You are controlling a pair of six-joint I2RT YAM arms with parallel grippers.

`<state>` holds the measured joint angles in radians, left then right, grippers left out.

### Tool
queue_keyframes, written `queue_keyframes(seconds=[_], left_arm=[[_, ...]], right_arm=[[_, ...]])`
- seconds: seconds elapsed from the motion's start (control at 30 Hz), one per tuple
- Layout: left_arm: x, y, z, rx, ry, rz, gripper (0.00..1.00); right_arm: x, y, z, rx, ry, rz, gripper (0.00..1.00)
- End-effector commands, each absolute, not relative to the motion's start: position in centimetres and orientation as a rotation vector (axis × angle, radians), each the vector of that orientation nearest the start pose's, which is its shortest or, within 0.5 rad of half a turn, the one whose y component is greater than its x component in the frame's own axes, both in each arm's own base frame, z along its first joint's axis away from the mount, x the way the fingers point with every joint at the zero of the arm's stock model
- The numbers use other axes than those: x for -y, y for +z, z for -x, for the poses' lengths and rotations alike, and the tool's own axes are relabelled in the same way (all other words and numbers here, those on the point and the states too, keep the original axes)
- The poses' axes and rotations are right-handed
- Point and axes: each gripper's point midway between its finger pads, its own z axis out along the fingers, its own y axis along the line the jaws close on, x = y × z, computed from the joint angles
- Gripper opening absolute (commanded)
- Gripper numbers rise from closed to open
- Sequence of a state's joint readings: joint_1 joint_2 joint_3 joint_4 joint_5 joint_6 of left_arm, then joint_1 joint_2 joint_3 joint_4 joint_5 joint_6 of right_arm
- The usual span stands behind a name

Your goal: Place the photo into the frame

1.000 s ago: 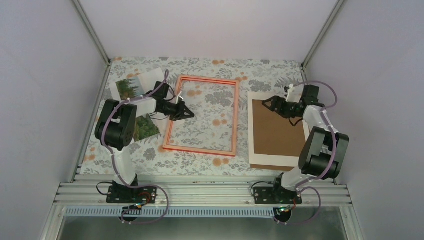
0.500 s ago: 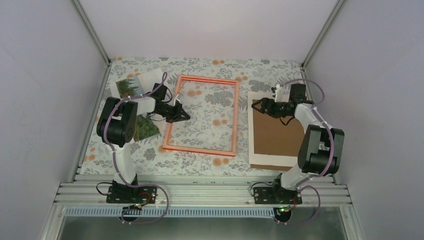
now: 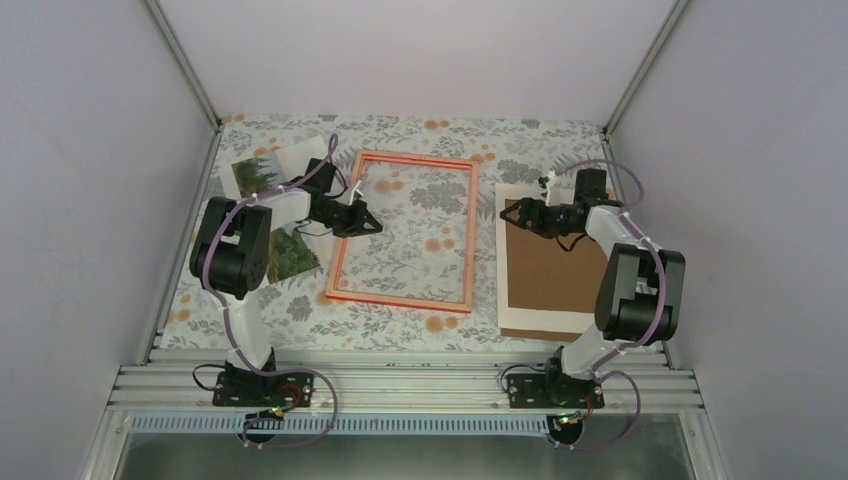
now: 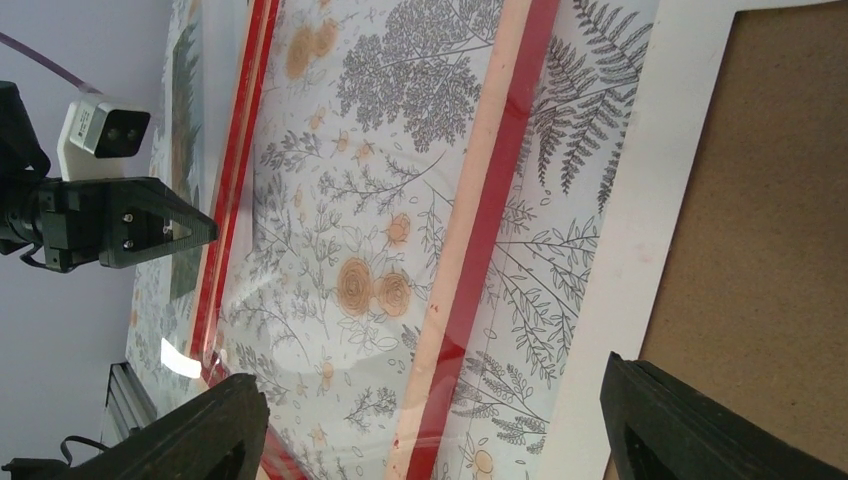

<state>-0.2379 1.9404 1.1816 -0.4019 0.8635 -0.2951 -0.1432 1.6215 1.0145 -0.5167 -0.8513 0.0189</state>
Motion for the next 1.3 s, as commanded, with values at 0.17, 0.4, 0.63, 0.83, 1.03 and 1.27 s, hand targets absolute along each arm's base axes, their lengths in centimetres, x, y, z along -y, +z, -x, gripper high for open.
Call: queue_keyframes(seconds=[0.17, 0.4, 0.63, 0.83, 1.03, 1.27], left_arm=[[21.8, 6.6, -37.6, -2.674, -1.246, -0.220, 0.02], [20.8, 4.7, -38.1, -2.741, -1.162, -0.186, 0.02], [20.7, 4.3, -38.3, -2.750, -1.147, -0.195, 0.02], [20.6, 4.4, -38.9, -2.739, -1.118, -0.226, 0.02], [20.4, 4.4, -39.1, -2.740, -1.074, -0.272, 0.02], [20.2, 4.8, -39.5, -2.730, -1.029, -0.326, 0.02]], right_arm=[[-8.4, 11.5, -36.8, -2.457, 1.070, 0.102, 0.83], [-8.7, 11.3, -36.7, -2.464, 1.074, 0.112, 0.83], [-8.8, 11.2, -36.7, -2.467, 1.073, 0.114, 0.82], [-8.9, 11.1, -36.6, -2.469, 1.072, 0.119, 0.82], [-9.0, 11.0, -36.6, -2.470, 1.076, 0.119, 0.82], [-9.1, 10.9, -36.5, -2.471, 1.079, 0.123, 0.82]])
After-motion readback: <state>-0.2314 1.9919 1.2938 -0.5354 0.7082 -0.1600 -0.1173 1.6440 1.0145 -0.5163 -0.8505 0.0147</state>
